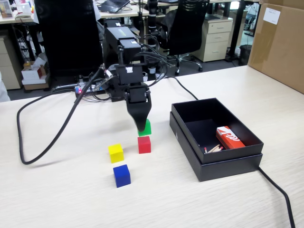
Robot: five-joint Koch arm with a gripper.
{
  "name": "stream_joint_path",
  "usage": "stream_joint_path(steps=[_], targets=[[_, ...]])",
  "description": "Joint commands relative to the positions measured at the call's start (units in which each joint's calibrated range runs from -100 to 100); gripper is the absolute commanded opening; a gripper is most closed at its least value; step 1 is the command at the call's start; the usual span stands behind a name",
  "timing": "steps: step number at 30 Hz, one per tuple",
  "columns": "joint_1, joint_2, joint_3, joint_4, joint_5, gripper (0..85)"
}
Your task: Put the green cube on top of the red cube
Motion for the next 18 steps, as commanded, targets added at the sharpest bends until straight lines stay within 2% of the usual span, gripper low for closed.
stream_joint_path(steps=[1, 18], targets=[[0.29, -5.39, 1.33, -1.21, 0.63, 0.9], [0.29, 0.69, -0.39, 1.73, 0.93, 1.1]])
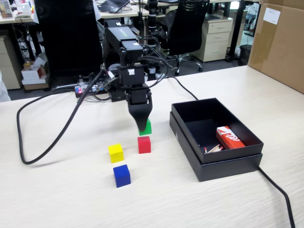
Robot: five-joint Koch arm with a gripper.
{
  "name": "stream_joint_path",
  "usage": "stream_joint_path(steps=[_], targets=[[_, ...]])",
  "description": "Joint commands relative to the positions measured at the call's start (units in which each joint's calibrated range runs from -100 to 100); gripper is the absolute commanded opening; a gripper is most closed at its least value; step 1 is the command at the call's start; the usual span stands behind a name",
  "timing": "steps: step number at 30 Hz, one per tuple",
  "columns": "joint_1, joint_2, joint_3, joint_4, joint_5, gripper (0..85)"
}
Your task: Put the green cube on top of the red cube
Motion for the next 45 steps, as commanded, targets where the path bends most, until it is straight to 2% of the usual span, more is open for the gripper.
stream_joint_path(steps=[1, 13, 16, 21, 22, 23, 26, 32, 38, 45], targets=[[-0.1, -0.14, 2.16, 2.71, 0.15, 0.9], [-0.49, 1.69, 1.89, 4.18, 0.05, 1.2], [-0.44, 1.92, 1.26, 4.18, -0.05, 11.3], [-0.44, 2.15, 0.8, 4.18, -0.1, 11.6], [-0.34, 2.15, 0.71, 4.18, -0.15, 18.1], [-0.29, 2.15, 0.62, 4.18, -0.15, 20.1], [-0.24, 2.15, 0.71, 4.18, -0.15, 20.9], [-0.1, 2.15, 0.17, 4.18, -0.63, 39.0], [-0.15, 1.69, 0.08, 4.18, -1.07, 45.5], [-0.15, -5.31, -1.1, 4.18, -1.07, 46.7]])
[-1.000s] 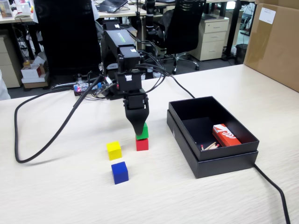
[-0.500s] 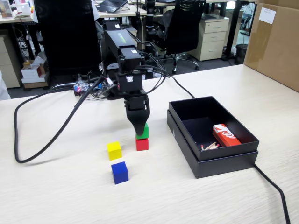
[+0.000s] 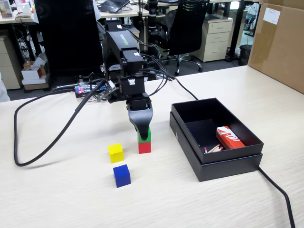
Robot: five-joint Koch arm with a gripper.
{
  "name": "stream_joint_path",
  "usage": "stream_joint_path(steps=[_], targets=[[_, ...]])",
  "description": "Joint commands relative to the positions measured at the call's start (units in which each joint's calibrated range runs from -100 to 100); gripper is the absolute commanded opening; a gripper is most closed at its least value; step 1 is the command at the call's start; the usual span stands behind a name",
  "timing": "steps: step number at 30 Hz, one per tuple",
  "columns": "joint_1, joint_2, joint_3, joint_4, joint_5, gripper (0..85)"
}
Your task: Put the green cube on top of the red cube
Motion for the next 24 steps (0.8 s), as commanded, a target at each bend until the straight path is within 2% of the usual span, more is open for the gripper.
stream_joint_path(steps=[1, 13, 18, 24], targets=[[0.05, -8.75, 1.0, 1.55, -0.15, 46.7], [0.24, -28.61, -8.97, 1.55, -0.2, 46.7], [0.49, -45.47, -25.02, 1.63, -0.05, 49.2], [0.78, -63.6, -43.24, 7.16, -0.1, 49.2]])
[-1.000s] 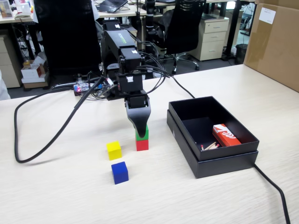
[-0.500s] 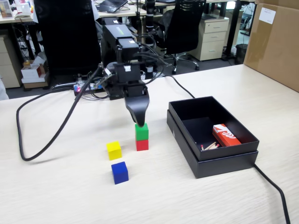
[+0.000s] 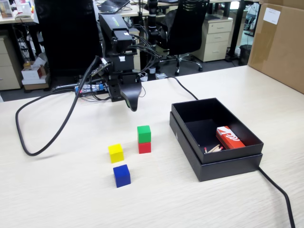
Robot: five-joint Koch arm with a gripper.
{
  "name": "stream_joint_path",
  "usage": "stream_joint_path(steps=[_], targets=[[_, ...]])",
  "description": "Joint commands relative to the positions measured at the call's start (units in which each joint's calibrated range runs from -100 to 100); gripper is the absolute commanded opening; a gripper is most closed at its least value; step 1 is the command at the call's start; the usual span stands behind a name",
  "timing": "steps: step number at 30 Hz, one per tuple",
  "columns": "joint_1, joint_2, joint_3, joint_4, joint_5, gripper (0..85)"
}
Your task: Put the green cube on top of the red cube
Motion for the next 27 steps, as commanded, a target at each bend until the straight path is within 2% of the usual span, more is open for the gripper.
stream_joint_path(steps=[1, 4, 9, 15, 18, 20, 27], targets=[[0.1, -12.03, -3.88, 3.81, 0.1, 49.2], [0.2, -22.47, -12.5, 7.09, 0.05, 48.8], [0.59, -29.81, -21.47, 9.77, 0.05, 48.8], [-0.63, -33.14, -36.61, 25.84, -2.54, 49.3], [-1.22, -33.03, -45.23, 38.8, -5.03, 48.9], [-1.12, -33.14, -49.3, 42.43, -5.52, 48.9], [-0.78, -33.03, -56.01, 43.81, -5.52, 50.1]])
